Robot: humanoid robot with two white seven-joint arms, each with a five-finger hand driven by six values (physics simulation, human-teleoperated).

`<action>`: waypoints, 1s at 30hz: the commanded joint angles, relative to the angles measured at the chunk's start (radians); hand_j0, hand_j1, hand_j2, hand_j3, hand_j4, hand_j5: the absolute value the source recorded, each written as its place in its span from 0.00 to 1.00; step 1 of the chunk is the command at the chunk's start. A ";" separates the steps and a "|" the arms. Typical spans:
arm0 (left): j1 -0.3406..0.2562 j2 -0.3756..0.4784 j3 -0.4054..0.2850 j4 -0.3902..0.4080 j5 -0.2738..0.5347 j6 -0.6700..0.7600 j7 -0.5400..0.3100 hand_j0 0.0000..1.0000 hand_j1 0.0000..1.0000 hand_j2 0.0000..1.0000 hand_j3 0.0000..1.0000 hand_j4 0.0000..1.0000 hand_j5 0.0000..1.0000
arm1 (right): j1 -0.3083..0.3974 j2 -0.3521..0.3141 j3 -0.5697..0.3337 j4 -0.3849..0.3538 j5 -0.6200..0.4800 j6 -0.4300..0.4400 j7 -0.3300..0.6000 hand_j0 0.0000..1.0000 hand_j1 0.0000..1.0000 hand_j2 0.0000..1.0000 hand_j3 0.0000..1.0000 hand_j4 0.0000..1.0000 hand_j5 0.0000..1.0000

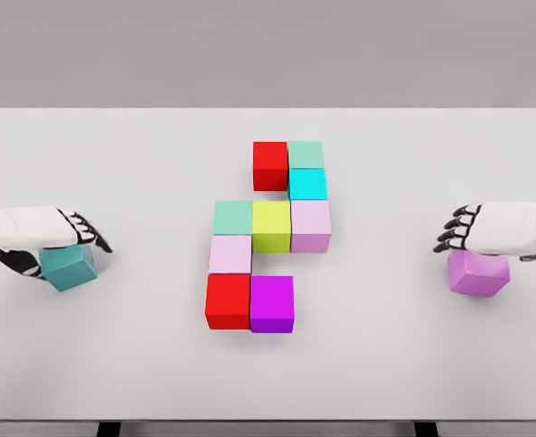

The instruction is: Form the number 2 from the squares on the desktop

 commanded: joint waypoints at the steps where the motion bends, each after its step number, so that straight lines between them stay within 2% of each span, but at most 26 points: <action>1: 0.000 0.001 -0.015 0.001 0.000 0.002 0.001 0.63 0.63 0.63 0.63 0.63 0.63 | 0.000 0.006 0.012 0.001 0.000 0.002 0.000 1.00 1.00 1.00 1.00 1.00 1.00; 4: 0.000 0.002 -0.021 0.002 0.000 0.002 0.001 0.39 0.39 0.39 0.39 0.39 0.39 | 0.000 0.007 0.017 0.002 0.013 0.002 0.000 1.00 1.00 1.00 1.00 1.00 1.00; 6: -0.001 0.002 -0.020 0.004 0.000 0.002 0.001 0.33 0.33 0.33 0.33 0.33 0.33 | 0.000 0.007 0.026 0.007 0.024 0.002 0.000 1.00 1.00 1.00 1.00 1.00 1.00; 13: -0.014 -0.008 -0.018 0.011 0.013 0.002 0.001 0.33 0.33 0.33 0.33 0.33 0.33 | 0.000 0.013 0.028 0.022 0.038 0.002 0.000 1.00 1.00 1.00 1.00 1.00 1.00; 18: -0.064 -0.021 -0.020 0.057 0.238 0.002 0.001 0.36 0.36 0.36 0.36 0.36 0.36 | 0.000 0.015 0.038 0.022 0.038 0.002 0.000 1.00 1.00 1.00 1.00 1.00 1.00; 20: -0.086 -0.080 -0.020 0.105 0.254 0.002 0.001 0.36 0.36 0.36 0.36 0.36 0.36 | 0.000 0.021 0.043 0.022 0.038 0.002 0.000 1.00 1.00 1.00 1.00 1.00 1.00; 23: -0.094 -0.105 -0.034 0.139 0.283 0.002 0.001 0.37 0.37 0.37 0.37 0.37 0.37 | 0.002 0.024 0.048 0.022 0.038 0.002 0.000 1.00 1.00 1.00 1.00 1.00 1.00; 24: -0.094 -0.126 -0.035 0.139 0.284 0.002 0.001 0.37 0.37 0.37 0.37 0.37 0.37 | 0.000 0.024 0.048 0.022 0.038 0.002 0.000 0.98 0.98 0.98 0.98 0.98 0.98; 26: -0.104 -0.148 -0.035 0.128 0.289 0.002 0.001 0.37 0.37 0.37 0.37 0.37 0.37 | 0.000 0.024 0.044 0.022 0.036 0.002 0.000 0.89 0.89 0.89 0.89 0.89 0.89; 28: -0.152 -0.183 -0.037 0.117 0.335 0.002 0.001 0.37 0.37 0.37 0.37 0.37 0.37 | 0.000 0.024 0.044 0.022 0.035 0.002 0.000 0.81 0.81 0.81 0.81 0.81 0.81; 30: -0.184 -0.257 -0.035 0.130 0.343 0.164 0.001 0.37 0.37 0.37 0.37 0.37 0.37 | 0.000 0.026 0.043 0.022 0.033 0.002 0.000 0.72 0.72 0.72 0.72 0.72 0.72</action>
